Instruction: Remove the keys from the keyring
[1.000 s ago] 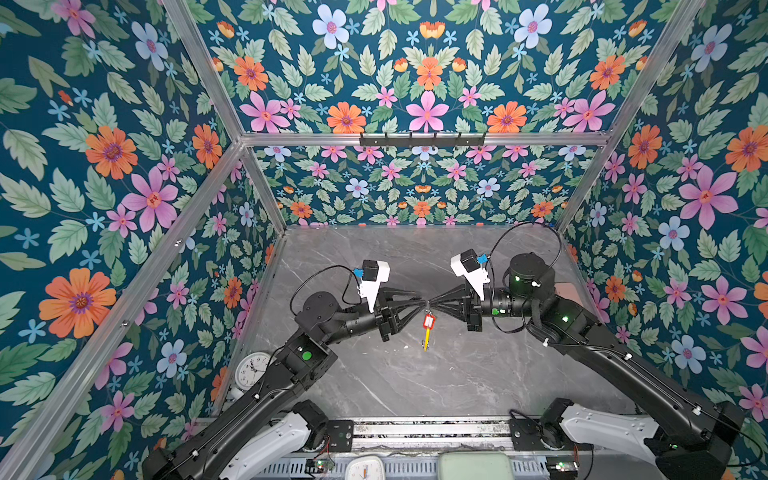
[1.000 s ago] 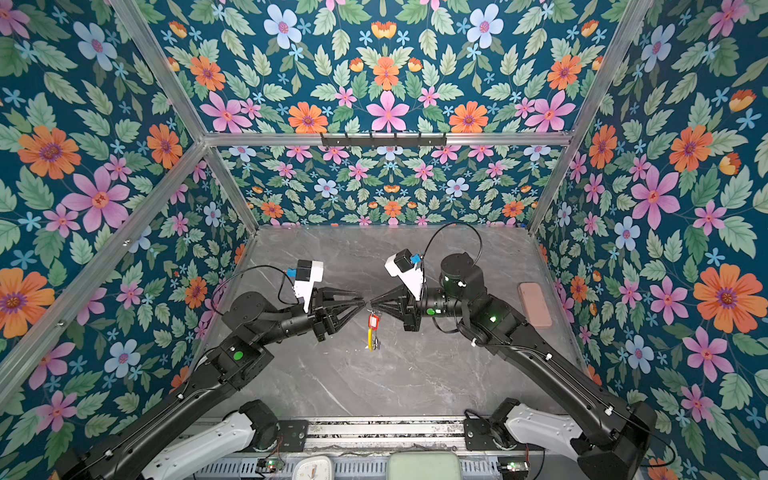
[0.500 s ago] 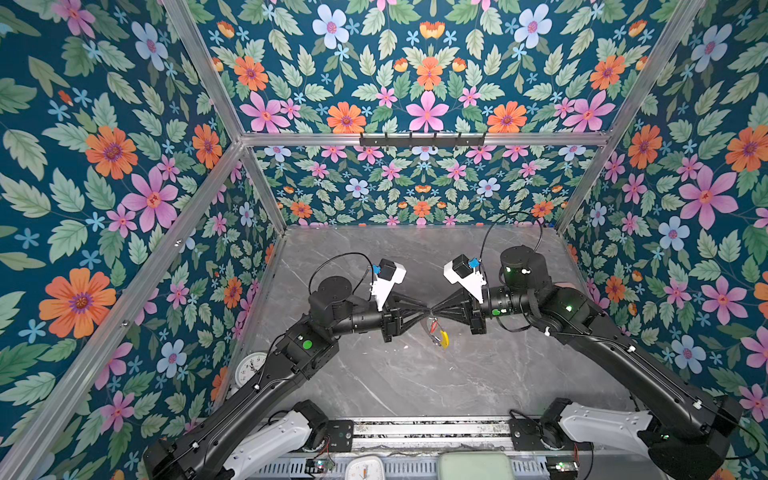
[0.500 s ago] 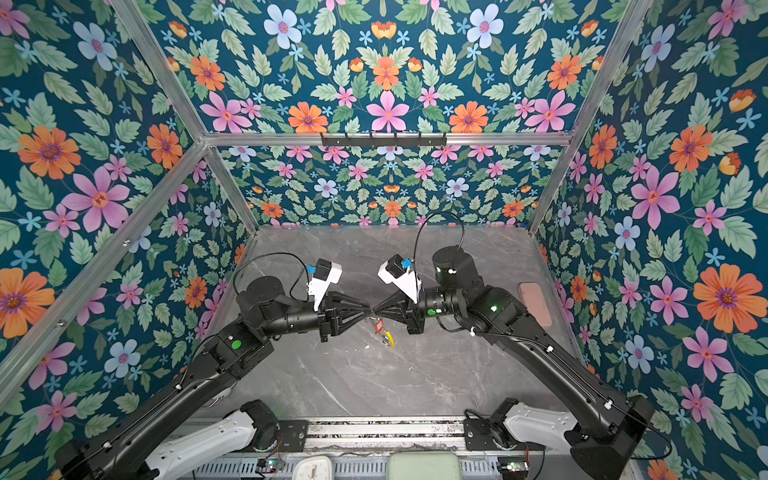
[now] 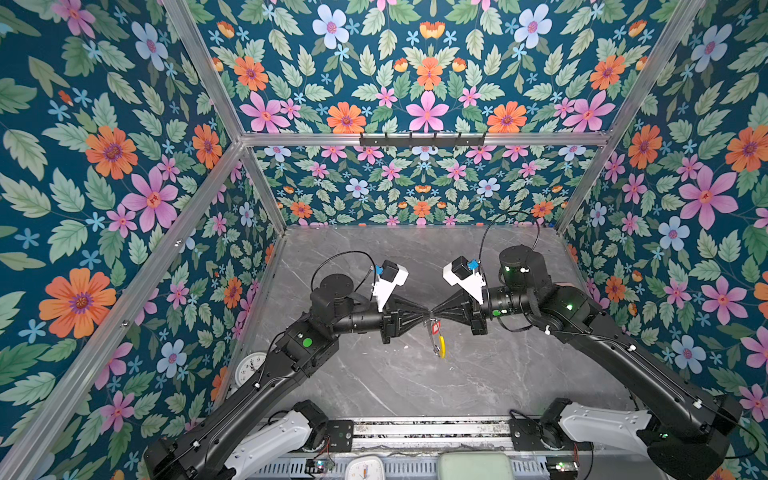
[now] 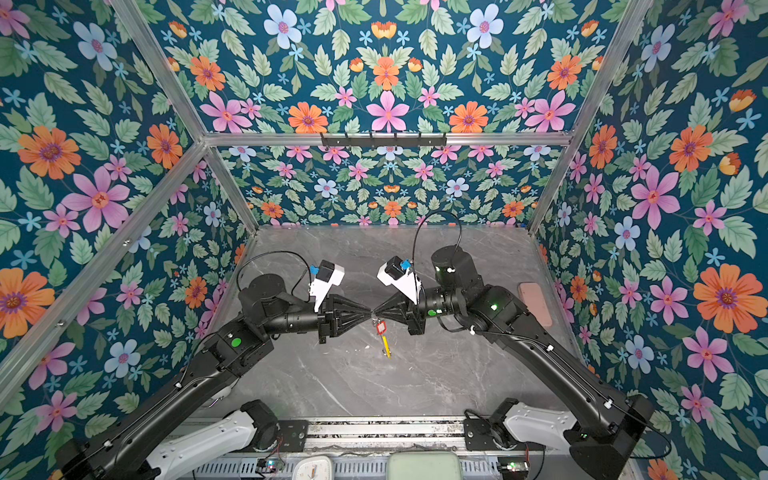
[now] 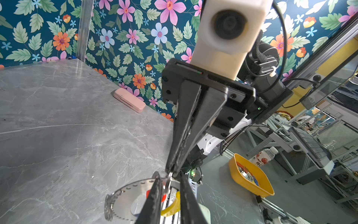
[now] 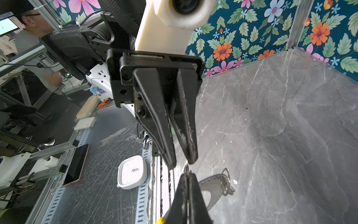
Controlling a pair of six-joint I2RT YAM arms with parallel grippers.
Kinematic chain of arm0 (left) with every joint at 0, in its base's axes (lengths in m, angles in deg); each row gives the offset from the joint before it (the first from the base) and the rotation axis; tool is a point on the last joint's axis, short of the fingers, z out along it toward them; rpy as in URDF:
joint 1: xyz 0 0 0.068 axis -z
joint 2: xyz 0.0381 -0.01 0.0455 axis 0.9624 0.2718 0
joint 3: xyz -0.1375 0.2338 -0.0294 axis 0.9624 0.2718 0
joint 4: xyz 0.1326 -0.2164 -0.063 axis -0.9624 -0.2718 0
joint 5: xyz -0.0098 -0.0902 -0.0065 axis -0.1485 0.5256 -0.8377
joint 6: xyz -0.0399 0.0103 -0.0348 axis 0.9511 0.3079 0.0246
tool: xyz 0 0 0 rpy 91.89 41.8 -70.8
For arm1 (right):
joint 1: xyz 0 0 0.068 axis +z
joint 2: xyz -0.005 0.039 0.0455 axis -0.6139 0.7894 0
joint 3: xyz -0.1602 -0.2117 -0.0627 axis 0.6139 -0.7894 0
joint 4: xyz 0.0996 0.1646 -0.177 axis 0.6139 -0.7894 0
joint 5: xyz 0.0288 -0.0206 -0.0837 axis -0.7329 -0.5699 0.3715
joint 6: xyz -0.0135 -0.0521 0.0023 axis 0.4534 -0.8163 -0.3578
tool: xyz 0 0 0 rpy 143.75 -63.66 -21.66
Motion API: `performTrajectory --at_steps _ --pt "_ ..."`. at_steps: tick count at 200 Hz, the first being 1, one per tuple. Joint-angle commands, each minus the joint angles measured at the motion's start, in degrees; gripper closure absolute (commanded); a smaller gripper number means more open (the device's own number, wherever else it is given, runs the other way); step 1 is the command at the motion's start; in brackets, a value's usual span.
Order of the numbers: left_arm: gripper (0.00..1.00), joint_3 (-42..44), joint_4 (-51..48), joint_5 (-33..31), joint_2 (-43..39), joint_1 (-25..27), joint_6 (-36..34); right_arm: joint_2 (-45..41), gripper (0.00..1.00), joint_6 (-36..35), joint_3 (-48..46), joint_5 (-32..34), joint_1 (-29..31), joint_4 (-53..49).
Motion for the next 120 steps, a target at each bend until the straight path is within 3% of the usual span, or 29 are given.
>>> performTrajectory --at_steps 1,120 --pt "0.8 -0.03 0.99 1.24 0.24 -0.09 -0.09 0.29 1.0 -0.71 0.44 -0.6 -0.03 0.69" --pt "0.9 -1.24 0.86 2.05 1.96 -0.35 -0.53 1.14 1.0 -1.32 0.79 -1.37 -0.03 0.02"
